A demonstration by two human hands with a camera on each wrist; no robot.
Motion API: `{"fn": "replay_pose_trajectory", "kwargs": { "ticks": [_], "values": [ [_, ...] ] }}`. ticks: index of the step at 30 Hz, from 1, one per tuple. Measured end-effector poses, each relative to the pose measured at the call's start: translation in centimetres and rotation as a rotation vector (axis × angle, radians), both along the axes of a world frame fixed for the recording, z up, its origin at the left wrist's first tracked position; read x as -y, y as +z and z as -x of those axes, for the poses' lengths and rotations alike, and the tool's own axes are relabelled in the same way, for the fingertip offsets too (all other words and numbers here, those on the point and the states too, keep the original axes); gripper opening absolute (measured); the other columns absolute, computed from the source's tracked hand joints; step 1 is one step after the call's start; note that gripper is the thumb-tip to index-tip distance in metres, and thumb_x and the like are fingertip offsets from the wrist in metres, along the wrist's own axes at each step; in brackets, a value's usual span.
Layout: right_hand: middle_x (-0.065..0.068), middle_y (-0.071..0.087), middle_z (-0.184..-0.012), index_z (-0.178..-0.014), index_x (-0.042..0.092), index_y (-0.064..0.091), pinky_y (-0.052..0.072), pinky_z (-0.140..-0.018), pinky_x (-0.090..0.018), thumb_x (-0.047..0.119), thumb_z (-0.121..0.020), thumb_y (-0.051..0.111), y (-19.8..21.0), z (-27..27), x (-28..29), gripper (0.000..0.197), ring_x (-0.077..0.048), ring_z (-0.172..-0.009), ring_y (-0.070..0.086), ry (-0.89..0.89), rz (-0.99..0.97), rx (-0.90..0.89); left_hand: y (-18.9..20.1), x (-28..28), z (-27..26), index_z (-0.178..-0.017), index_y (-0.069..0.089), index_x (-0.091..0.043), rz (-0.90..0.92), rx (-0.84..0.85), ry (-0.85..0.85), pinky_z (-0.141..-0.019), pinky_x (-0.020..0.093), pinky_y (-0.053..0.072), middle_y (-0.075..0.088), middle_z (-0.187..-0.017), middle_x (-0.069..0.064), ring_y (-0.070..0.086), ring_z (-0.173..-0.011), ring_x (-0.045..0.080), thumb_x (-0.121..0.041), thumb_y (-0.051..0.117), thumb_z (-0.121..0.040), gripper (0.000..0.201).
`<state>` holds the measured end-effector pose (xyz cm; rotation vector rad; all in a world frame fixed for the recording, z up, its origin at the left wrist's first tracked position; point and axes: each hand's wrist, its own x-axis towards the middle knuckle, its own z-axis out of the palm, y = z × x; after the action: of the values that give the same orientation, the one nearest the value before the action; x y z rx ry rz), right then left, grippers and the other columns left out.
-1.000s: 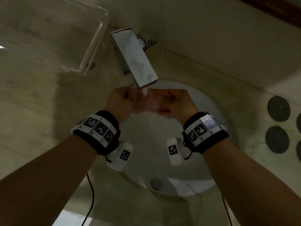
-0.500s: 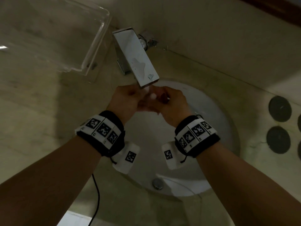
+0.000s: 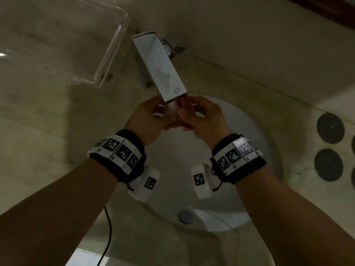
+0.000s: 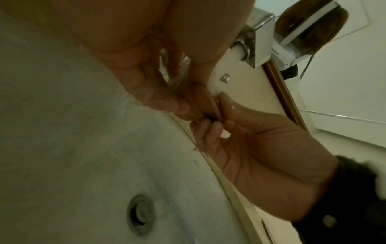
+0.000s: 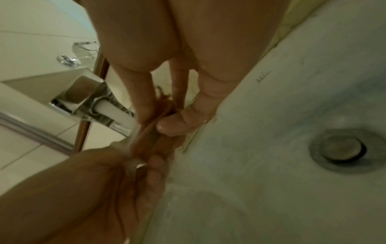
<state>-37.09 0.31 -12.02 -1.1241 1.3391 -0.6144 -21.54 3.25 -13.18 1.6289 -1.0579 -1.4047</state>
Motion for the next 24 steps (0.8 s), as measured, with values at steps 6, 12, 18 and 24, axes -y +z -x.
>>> {"fn": "replay_pose_trajectory", "kwargs": {
  "ticks": [6, 12, 18, 24],
  "values": [
    [0.005, 0.071, -0.079, -0.089, 0.023, 0.071, 0.049, -0.058, -0.021, 0.022, -0.087, 0.068, -0.2, 0.3, 0.7, 0.004, -0.004, -0.062, 0.065, 0.029, 0.023, -0.126, -0.4, 0.2, -0.1, -0.094, 0.068, -0.009, -0.019, 0.086, 0.042, -0.076, 0.043, 0.061, 0.072, -0.086, 0.016, 0.07, -0.075, 0.027, -0.039, 0.055, -0.095, 0.032],
    [-0.004, 0.067, -0.08, -0.078, 0.015, 0.063, 0.053, -0.071, -0.035, 0.011, -0.092, 0.055, -0.4, 0.5, 1.5, 0.016, -0.018, -0.076, 0.066, -0.123, -0.082, -0.078, -0.5, 0.1, -0.1, -0.074, 0.072, -0.03, -0.085, -0.106, 0.128, -0.087, 0.04, 0.055, 0.075, -0.078, -0.003, 0.07, -0.085, 0.022, -0.034, 0.048, -0.096, 0.032],
    [-0.012, 0.064, -0.093, -0.119, -0.003, 0.051, 0.055, -0.057, -0.024, -0.002, -0.088, 0.061, -0.3, 0.1, 1.1, 0.032, -0.017, -0.073, 0.067, -0.243, -0.197, 0.22, -0.7, -0.1, 0.3, -0.108, 0.069, -0.017, -0.127, -0.181, 0.08, -0.059, 0.031, 0.047, 0.071, -0.072, -0.005, 0.065, -0.061, 0.019, -0.041, 0.053, -0.091, 0.033],
    [-0.005, 0.069, -0.083, -0.094, 0.011, 0.065, 0.055, -0.067, -0.031, -0.007, -0.085, 0.061, -1.5, -0.3, 0.2, 0.02, -0.017, -0.074, 0.067, -0.069, 0.047, -0.033, -0.4, -0.3, 0.8, -0.104, 0.066, -0.027, -0.103, -0.132, 0.115, -0.053, 0.028, 0.055, 0.074, -0.072, -0.009, 0.07, -0.064, 0.011, -0.031, 0.051, -0.098, 0.016]
  ]
}}
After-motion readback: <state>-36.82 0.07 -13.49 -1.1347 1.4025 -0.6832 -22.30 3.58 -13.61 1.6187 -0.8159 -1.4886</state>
